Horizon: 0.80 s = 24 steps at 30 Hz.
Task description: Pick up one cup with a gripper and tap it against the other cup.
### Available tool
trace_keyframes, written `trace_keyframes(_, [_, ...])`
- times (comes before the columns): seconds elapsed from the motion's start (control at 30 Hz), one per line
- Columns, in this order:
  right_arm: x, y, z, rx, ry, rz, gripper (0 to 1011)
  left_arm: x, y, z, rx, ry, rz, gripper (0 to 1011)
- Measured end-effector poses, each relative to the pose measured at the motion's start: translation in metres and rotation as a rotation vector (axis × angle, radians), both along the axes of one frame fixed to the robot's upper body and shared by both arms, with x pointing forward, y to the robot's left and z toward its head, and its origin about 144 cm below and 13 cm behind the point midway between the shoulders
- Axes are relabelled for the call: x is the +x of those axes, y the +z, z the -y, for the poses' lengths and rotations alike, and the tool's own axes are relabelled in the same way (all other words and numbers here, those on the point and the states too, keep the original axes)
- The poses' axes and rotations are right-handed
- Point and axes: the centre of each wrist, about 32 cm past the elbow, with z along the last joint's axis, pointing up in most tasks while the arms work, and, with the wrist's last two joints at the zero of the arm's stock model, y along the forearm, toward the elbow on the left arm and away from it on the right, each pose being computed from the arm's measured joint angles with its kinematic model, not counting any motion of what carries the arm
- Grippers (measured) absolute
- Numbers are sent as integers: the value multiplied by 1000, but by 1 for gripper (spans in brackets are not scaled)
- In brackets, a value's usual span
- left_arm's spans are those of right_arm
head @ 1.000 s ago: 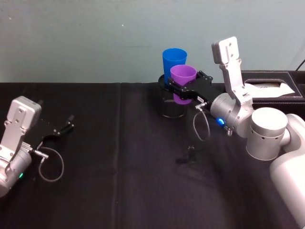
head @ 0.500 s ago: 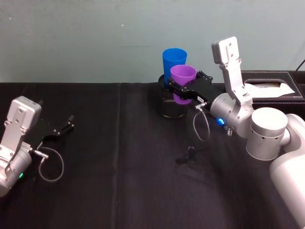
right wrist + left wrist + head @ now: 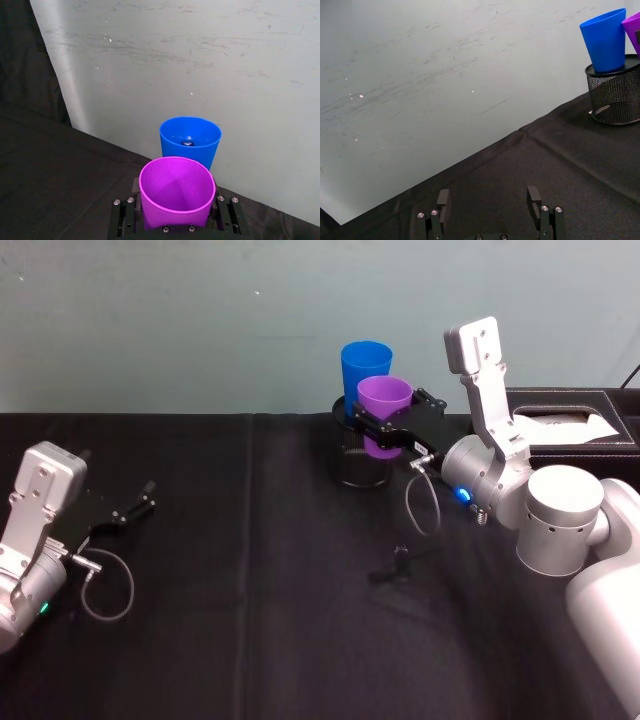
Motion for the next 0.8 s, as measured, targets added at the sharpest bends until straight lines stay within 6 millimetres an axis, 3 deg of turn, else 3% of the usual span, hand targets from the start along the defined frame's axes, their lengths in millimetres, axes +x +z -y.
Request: trace_keyframes(0.8, [0, 0, 0, 0, 0, 0, 738, 0, 0, 0, 0, 0, 0, 1000])
